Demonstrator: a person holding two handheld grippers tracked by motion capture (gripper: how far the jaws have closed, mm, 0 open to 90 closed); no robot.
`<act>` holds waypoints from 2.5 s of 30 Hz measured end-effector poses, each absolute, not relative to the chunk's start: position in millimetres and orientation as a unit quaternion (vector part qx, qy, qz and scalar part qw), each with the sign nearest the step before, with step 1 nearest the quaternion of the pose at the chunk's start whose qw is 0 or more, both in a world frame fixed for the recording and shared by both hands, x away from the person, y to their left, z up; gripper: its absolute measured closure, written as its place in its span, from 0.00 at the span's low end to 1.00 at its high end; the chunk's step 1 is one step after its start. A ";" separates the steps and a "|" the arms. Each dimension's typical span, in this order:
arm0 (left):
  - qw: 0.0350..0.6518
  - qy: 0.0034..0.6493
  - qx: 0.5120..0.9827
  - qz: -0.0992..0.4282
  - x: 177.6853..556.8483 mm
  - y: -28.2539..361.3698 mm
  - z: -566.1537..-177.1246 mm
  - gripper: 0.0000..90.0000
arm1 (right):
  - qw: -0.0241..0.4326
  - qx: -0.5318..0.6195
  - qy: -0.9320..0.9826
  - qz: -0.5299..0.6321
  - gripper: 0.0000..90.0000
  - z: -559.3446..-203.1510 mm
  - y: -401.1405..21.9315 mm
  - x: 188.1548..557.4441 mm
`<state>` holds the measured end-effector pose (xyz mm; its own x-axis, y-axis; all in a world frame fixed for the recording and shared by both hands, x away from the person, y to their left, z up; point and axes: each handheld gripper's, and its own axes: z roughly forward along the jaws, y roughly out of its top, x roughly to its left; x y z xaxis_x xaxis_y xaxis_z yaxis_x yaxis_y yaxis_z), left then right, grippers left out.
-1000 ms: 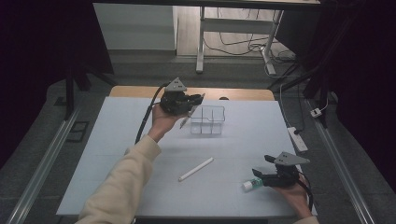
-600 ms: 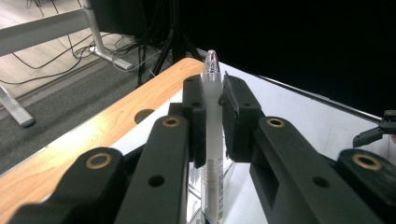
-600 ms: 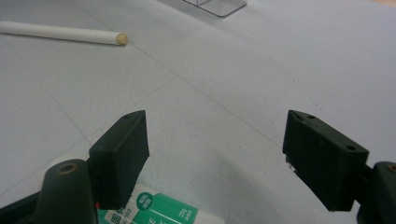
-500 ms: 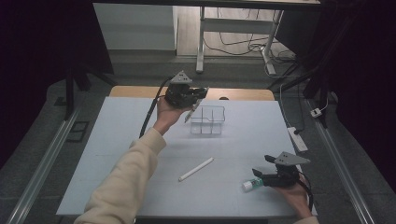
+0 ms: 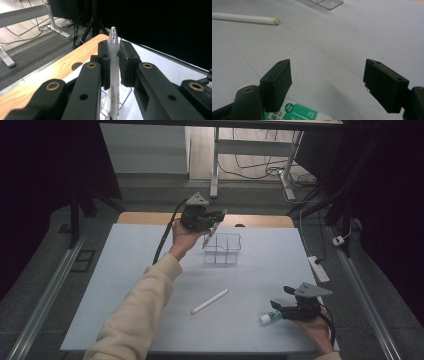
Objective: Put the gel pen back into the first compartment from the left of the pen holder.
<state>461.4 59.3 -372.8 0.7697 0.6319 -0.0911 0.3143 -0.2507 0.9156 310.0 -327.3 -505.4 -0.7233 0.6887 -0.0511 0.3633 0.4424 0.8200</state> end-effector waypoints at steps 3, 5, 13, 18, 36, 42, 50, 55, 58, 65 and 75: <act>0.531 0.310 0.774 0.149 465.6 57.4 -374.1 0.89 | 0.193 0.318 0.827 0.422 0.25 -505.2 -327.4 309.7; 0.535 0.312 0.772 0.146 468.8 57.2 -374.6 0.89 | 0.192 0.317 0.826 0.424 0.25 -505.1 -327.4 309.4; 0.534 0.320 0.768 0.151 482.8 54.6 -377.6 0.89 | 0.189 0.316 0.827 0.425 0.25 -505.7 -327.6 310.0; 0.538 0.328 0.762 0.149 492.0 53.0 -386.3 0.89 | 0.186 0.320 0.826 0.425 0.25 -507.0 -328.0 310.3; 0.506 0.331 0.784 0.143 498.9 56.0 -398.5 0.60 | 0.184 0.321 0.827 0.423 0.25 -508.4 -329.3 311.0; 0.502 0.328 0.788 0.138 491.8 64.5 -395.3 0.52 | 0.185 0.321 0.827 0.423 0.25 -508.4 -329.2 310.9; 0.492 0.326 0.797 0.130 474.6 76.2 -398.9 0.51 | 0.187 0.321 0.827 0.423 0.25 -508.1 -329.7 311.0; 0.482 0.317 0.807 0.126 460.2 82.1 -401.1 0.52 | 0.187 0.321 0.827 0.423 0.25 -508.1 -329.3 310.7; 0.477 0.308 0.813 0.126 449.4 83.7 -403.3 0.51 | 0.188 0.321 0.827 0.421 0.25 -508.1 -329.4 310.9; 0.462 0.296 0.828 0.120 430.6 88.4 -408.6 0.50 | 0.188 0.320 0.827 0.422 0.25 -508.1 -329.4 310.6; 0.451 0.298 0.835 0.097 406.4 99.7 -420.7 0.48 | 0.190 0.320 0.828 0.420 0.25 -508.2 -328.8 310.1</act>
